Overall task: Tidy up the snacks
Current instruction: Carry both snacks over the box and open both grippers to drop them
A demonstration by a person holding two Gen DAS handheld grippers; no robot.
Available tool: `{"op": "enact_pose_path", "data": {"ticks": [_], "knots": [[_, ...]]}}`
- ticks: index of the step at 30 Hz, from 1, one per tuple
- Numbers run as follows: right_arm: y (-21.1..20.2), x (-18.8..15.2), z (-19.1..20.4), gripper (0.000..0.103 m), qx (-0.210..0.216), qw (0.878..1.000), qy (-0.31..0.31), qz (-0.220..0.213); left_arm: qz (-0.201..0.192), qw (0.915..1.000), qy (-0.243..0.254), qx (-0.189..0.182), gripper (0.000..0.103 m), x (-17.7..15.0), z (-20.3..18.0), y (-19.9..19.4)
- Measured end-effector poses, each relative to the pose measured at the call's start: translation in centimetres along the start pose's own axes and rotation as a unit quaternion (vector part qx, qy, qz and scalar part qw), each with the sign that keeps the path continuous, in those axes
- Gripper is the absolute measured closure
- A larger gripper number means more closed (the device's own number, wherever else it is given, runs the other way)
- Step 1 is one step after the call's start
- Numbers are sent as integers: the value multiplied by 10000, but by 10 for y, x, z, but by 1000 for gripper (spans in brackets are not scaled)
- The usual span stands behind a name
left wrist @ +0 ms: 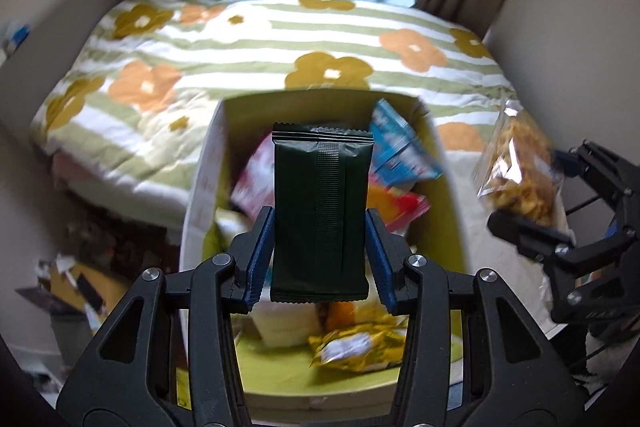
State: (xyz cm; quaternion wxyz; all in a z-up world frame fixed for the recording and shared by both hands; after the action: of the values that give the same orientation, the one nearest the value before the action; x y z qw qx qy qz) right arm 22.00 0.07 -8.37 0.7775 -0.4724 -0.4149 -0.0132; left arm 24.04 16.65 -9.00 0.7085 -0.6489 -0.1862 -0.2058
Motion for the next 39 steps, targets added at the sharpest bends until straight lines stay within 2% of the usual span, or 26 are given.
{"op": "enact_pose_path", "data": {"ticks": [4, 9, 11, 12, 13, 16, 26, 33, 39], "knots": [[14, 0, 12, 29, 157, 9998, -4, 119, 237, 9996, -41, 132, 62, -25, 3, 15], [21, -3, 9, 29, 224, 9992, 199, 263, 437, 9990, -24, 117, 60, -43, 1, 33], [23, -5, 4, 29, 223, 9988, 337, 287, 522, 9985, 55, 158, 35, -50, -2, 39], [23, -6, 2, 29, 224, 9985, 396, 296, 526, 9984, 79, 209, 3, -53, -2, 41], [23, -6, 0, 29, 230, 9982, 468, 309, 476, 9985, 80, 257, 0, -56, -3, 40], [26, -8, -3, 29, 209, 9973, 583, 384, 476, 9988, 75, 72, 0, -62, -1, 37], [42, -7, 12, 29, 387, 9949, 797, 483, 502, 9987, 82, 54, 0, -71, 15, 26], [56, -3, 22, 28, 336, 9936, 921, 556, 426, 9990, 93, 57, 0, -72, 31, 21], [74, -4, 22, 27, 264, 9895, 1169, 808, 423, 9990, 123, 2, 0, -74, 44, 21]]}}
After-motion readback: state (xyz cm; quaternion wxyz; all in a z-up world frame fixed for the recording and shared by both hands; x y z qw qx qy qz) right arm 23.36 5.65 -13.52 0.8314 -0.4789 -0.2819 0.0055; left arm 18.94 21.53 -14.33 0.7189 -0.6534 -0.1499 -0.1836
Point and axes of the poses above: each gripper's, at about its wrist camera, not at the fingertips, and y roughly the way its jaws point, z to its left, x to its top, the point moved 2 cm from there along y, roughly the way its jaws point, and after that the axes turned 10 degrees about x, right-handed, at the moved point
